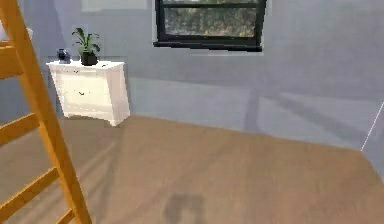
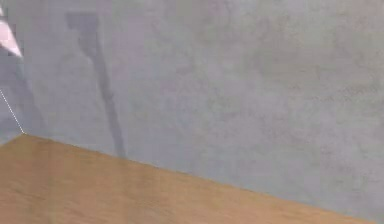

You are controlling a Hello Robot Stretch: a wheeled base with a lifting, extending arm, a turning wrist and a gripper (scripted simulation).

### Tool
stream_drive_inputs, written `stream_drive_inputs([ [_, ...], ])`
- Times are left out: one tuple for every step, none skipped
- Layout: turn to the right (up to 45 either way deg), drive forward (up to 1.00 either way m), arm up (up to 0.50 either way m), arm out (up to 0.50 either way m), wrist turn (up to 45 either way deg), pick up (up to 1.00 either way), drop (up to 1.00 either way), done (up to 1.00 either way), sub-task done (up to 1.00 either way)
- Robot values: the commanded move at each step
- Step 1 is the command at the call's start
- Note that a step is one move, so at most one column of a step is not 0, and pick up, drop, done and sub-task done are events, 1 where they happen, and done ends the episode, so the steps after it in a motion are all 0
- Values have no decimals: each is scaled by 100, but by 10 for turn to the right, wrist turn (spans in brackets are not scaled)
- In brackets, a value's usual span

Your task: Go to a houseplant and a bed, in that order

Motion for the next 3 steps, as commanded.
stream_drive_inputs([
  [0,100,0,0,0,0,0,0,0],
  [0,5,0,0,0,0,0,0,0],
  [-270,0,0,0,0,0,0,0,0],
])
